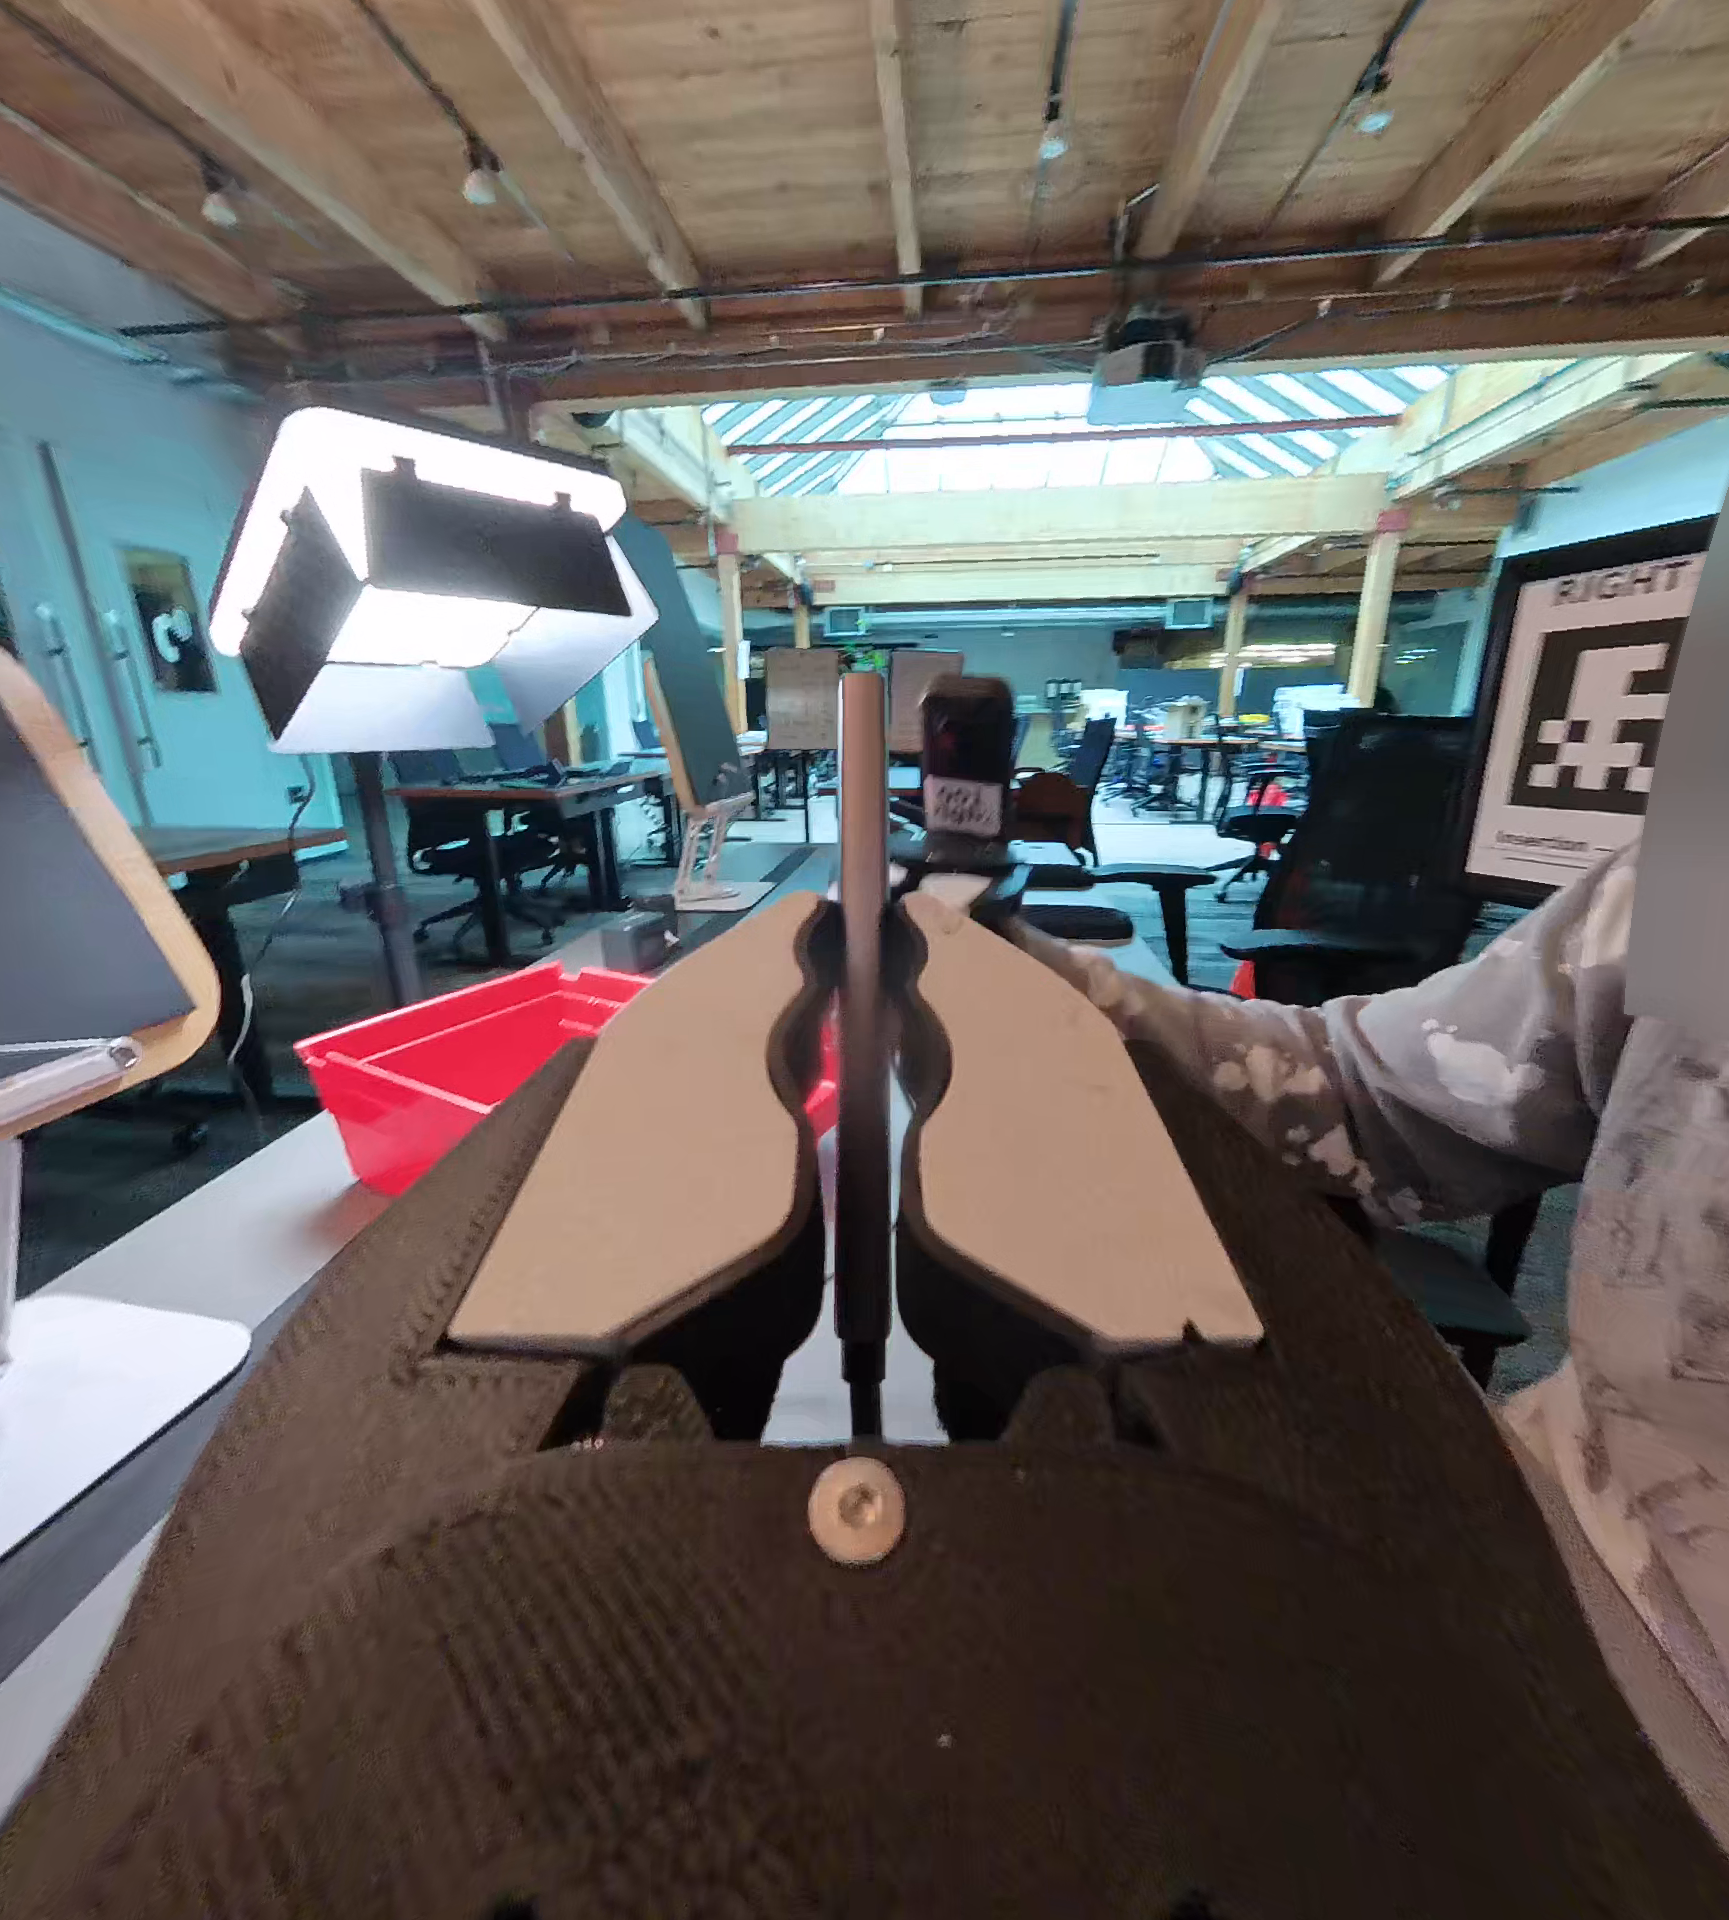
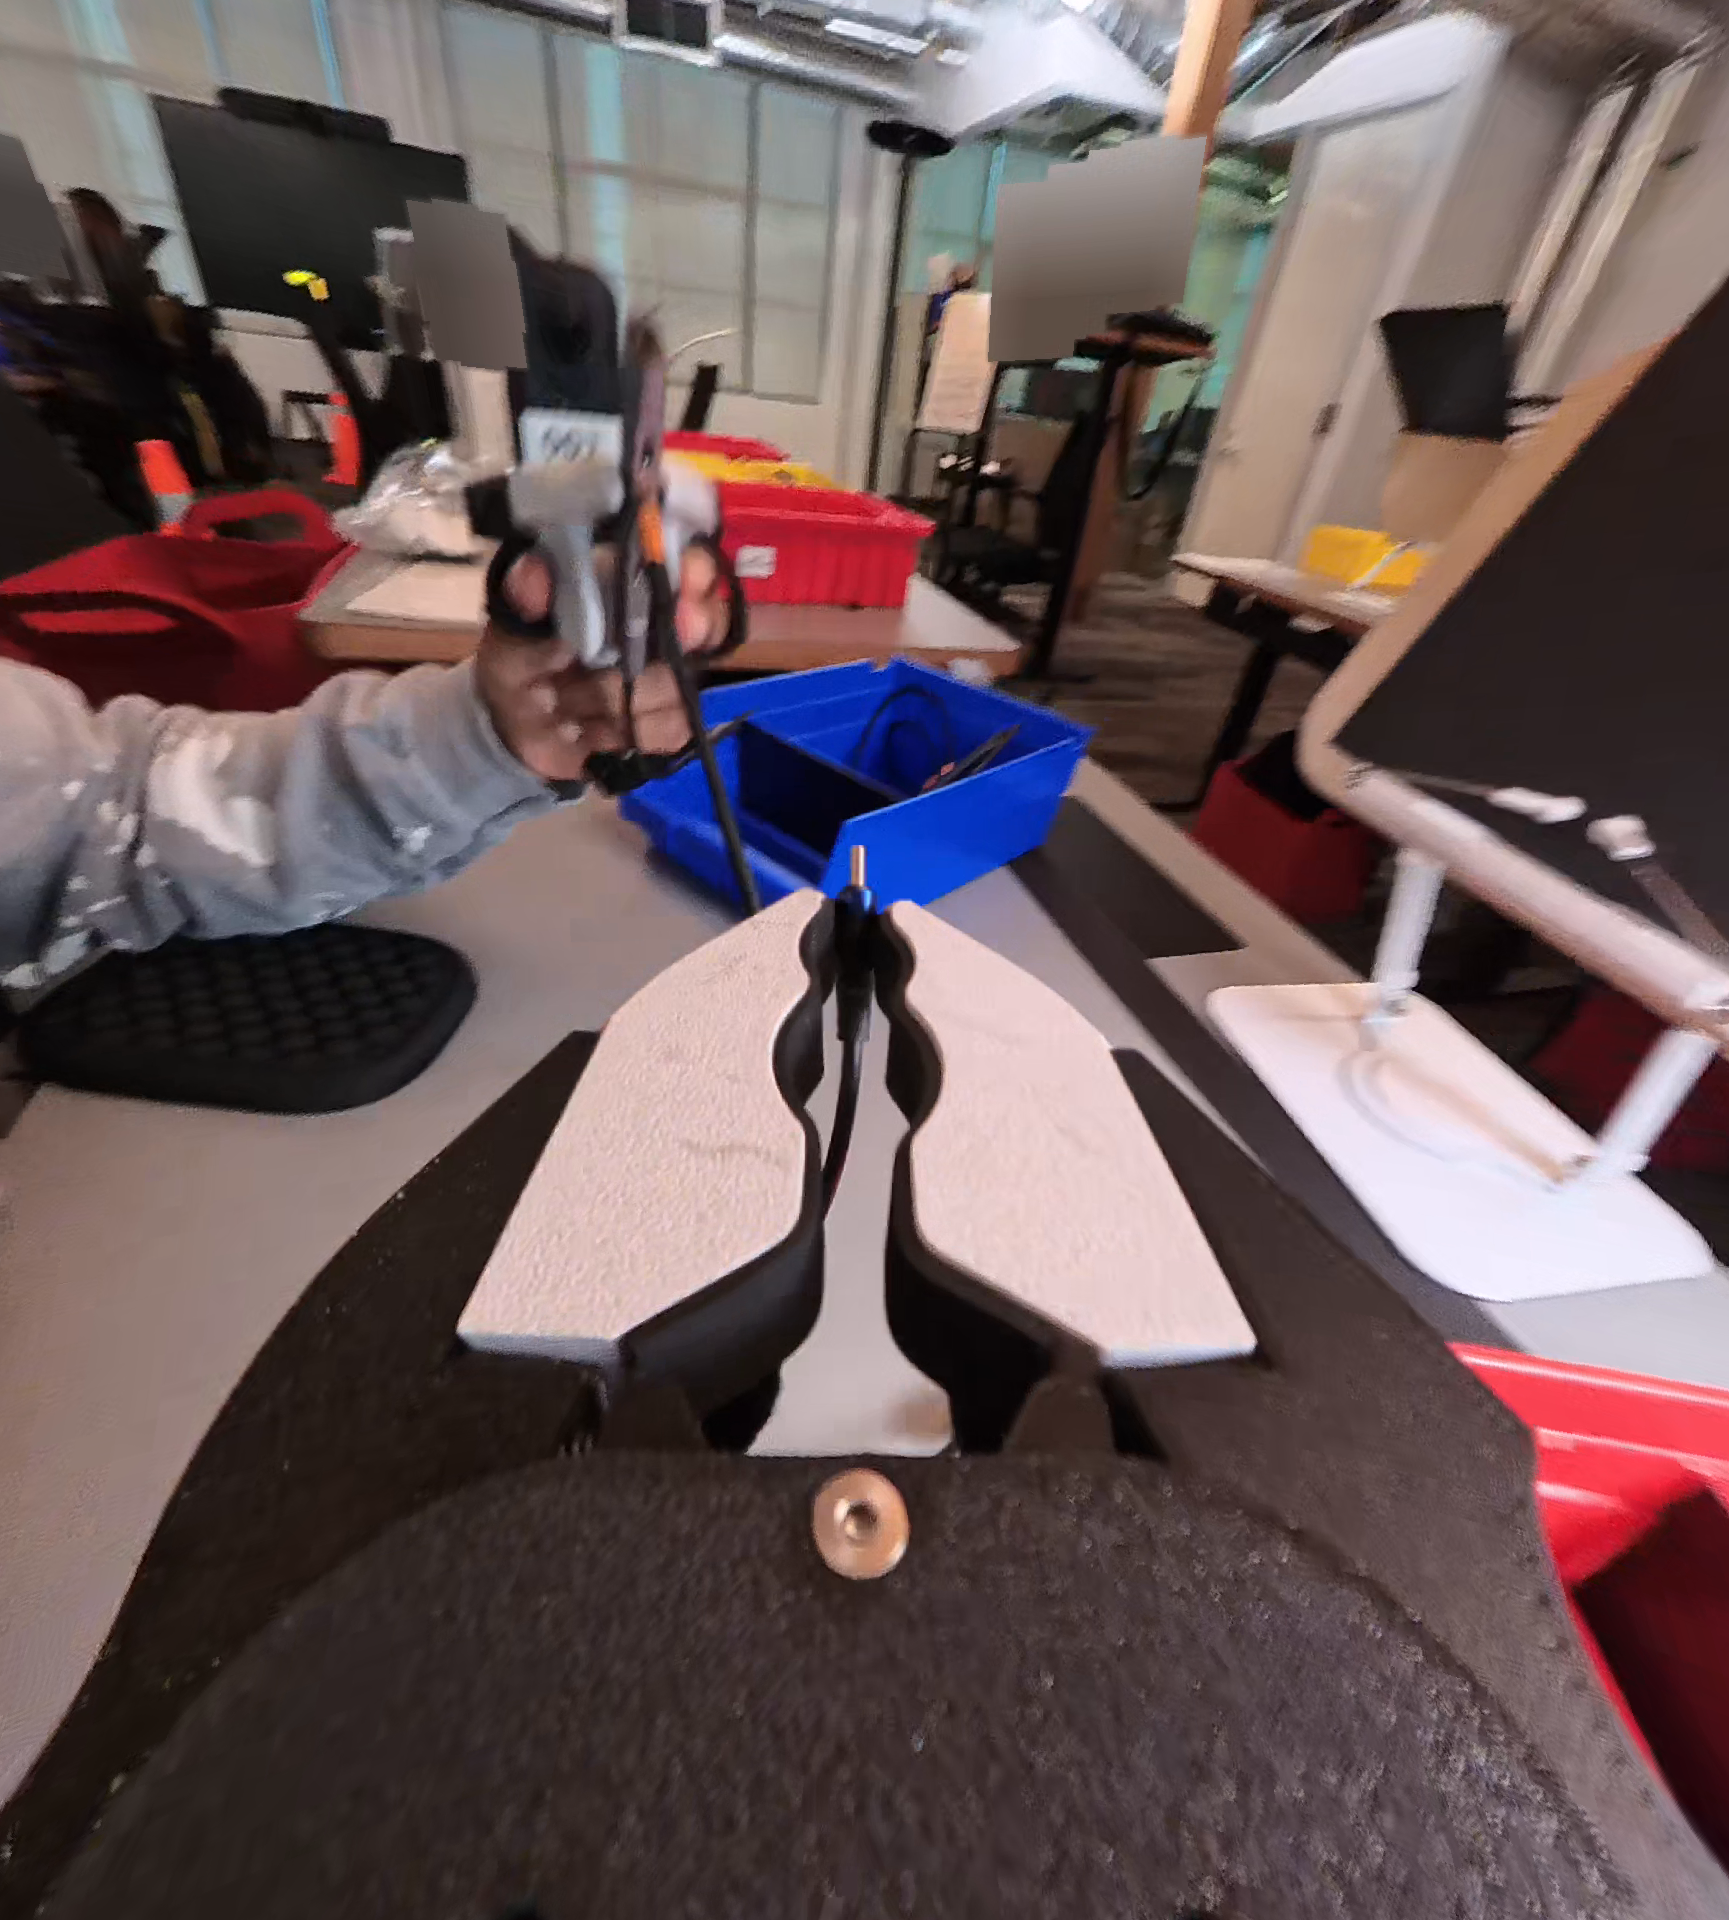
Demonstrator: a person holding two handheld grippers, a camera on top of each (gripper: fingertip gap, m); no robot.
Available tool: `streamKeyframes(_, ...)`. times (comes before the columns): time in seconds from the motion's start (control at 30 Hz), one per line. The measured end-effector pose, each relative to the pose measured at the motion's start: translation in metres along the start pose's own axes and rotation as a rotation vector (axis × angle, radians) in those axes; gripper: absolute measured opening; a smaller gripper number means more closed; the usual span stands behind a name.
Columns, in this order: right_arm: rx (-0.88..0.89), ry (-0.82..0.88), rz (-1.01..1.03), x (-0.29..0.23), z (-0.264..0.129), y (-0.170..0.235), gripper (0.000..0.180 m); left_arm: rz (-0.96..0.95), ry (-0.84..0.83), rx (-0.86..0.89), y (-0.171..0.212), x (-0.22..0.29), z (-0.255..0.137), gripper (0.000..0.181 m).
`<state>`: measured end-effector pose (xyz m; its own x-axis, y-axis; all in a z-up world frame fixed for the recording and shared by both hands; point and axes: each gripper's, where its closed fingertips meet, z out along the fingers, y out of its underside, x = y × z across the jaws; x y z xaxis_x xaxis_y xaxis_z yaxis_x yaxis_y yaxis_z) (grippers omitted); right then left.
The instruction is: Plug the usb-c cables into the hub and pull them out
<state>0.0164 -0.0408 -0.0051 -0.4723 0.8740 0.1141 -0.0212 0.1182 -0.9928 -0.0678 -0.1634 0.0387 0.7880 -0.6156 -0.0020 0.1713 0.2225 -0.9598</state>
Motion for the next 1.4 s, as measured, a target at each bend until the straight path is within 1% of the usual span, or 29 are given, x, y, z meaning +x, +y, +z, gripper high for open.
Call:
streamKeyframes(0.13, 0.016, 0.117, -0.042, 0.036, -0.027, -0.04, 0.007, -0.094, -0.029, -0.037, 0.035, -0.006, 0.005, 0.01)
streamKeyframes(0.27, -0.02, 0.195, -0.046, 0.074, -0.034, -0.074, 0.007, -0.201, -0.103, -0.037, 0.075, -0.017, 0.005, 0.009)
streamKeyframes(0.33, -0.075, 0.261, -0.065, 0.097, -0.035, -0.08, 0.007, -0.2, -0.122, -0.066, 0.091, -0.018, 0.006, 0.009)
streamKeyframes(0.37, -0.114, 0.294, -0.078, 0.108, -0.035, -0.076, 0.007, -0.193, -0.119, -0.079, 0.095, -0.017, 0.008, 0.009)
streamKeyframes(0.43, -0.202, 0.362, -0.08, 0.131, -0.033, -0.057, 0.006, -0.181, -0.11, -0.077, 0.095, -0.013, 0.01, 0.009)
streamKeyframes(0.47, -0.257, 0.391, -0.077, 0.141, -0.031, -0.04, 0.006, -0.176, -0.107, -0.072, 0.093, -0.012, 0.011, 0.009)
streamKeyframes(0.6, -0.467, 0.476, -0.033, 0.168, -0.023, 0.05, 0.007, -0.178, -0.112, -0.065, 0.095, -0.011, 0.01, 0.009)
streamKeyframes(0.67, -0.535, 0.507, 0.013, 0.175, -0.02, 0.09, 0.007, -0.185, -0.119, -0.069, 0.099, -0.012, 0.011, 0.009)
streamKeyframes(0.73, -0.554, 0.512, 0.041, 0.175, -0.016, 0.115, 0.012, -0.185, -0.124, -0.075, 0.102, -0.012, 0.011, 0.009)
streamKeyframes(0.8, -0.515, 0.498, 0.07, 0.17, -0.008, 0.117, 0.025, -0.181, -0.129, -0.078, 0.104, -0.012, 0.011, 0.009)
streamKeyframes(0.83, -0.465, 0.492, 0.073, 0.167, -0.004, 0.108, 0.029, -0.179, -0.134, -0.079, 0.105, -0.013, 0.011, 0.009)
streamKeyframes(0.9, -0.328, 0.465, 0.067, 0.155, 0.006, 0.077, 0.033, -0.18, -0.14, -0.085, 0.109, -0.015, 0.011, 0.009)
streamKeyframes(0.97, -0.155, 0.353, 0.067, 0.127, 0.019, 0.039, 0.031, -0.191, -0.142, -0.09, 0.113, -0.016, 0.011, 0.009)
streamKeyframes(1.03, -0.052, 0.177, 0.066, 0.085, 0.032, 0.016, 0.027, -0.195, -0.14, -0.096, 0.116, -0.016, 0.012, 0.009)
streamKeyframes(1.1, -0.061, -0.022, 0.047, 0.038, 0.045, 0.016, 0.028, -0.188, -0.136, -0.099, 0.116, -0.015, 0.012, 0.009)
streamKeyframes(1.17, -0.136, -0.154, 0.0, 0.0, 0.058, 0.031, 0.029, -0.181, -0.126, -0.104, 0.117, -0.013, 0.013, 0.009)
streamKeyframes(1.27, -0.256, -0.208, -0.087, -0.03, 0.075, 0.049, 0.029, -0.161, -0.121, -0.118, 0.12, -0.01, 0.015, 0.009)
streamKeyframes(1.4, -0.361, -0.229, -0.14, -0.048, 0.088, 0.067, 0.024, -0.136, -0.106, -0.115, 0.118, -0.005, 0.016, 0.009)
